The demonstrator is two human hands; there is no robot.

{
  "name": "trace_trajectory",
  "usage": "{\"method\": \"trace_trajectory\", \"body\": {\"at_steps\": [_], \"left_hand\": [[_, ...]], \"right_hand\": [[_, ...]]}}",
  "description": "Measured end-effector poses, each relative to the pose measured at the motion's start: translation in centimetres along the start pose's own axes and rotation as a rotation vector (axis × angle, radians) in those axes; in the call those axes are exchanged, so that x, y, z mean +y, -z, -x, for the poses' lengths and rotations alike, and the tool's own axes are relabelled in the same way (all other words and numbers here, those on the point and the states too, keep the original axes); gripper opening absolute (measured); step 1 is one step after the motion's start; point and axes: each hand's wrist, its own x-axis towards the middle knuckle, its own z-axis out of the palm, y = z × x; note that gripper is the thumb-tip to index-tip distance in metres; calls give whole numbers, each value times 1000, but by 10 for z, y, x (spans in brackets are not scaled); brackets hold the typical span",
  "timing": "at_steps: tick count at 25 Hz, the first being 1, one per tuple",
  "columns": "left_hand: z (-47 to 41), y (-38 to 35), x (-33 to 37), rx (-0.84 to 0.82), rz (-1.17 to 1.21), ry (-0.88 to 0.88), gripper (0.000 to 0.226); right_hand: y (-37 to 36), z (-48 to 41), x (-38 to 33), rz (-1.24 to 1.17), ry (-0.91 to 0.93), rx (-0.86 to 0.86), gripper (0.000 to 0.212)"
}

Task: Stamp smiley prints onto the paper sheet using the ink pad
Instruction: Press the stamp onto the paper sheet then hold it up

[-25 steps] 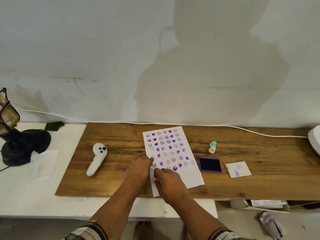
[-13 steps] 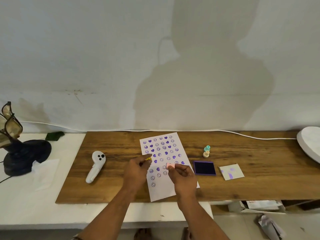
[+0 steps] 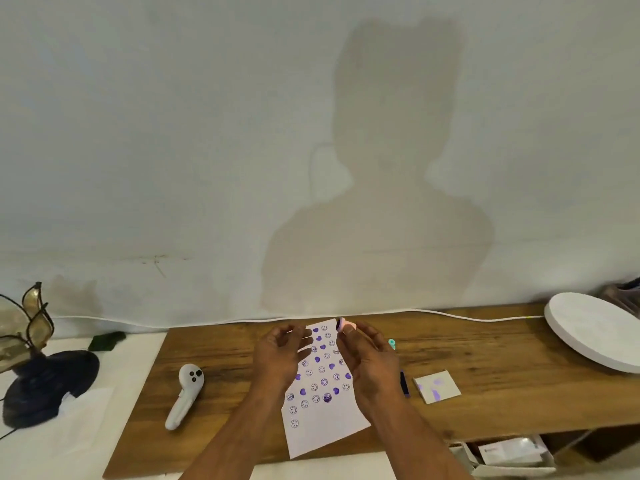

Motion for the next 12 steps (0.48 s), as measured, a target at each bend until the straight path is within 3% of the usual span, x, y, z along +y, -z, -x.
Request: {"method": "trace_trajectory", "body": {"at_steps": [6,12], "left_hand": [[39,-32,91,-107,139,-92,20],[79,-52,174,-141,218,-208,15]], "right_hand": [[-40,26,-79,-15,187,-65,33],[-70,66,-151,33,344,-162,35]]}}
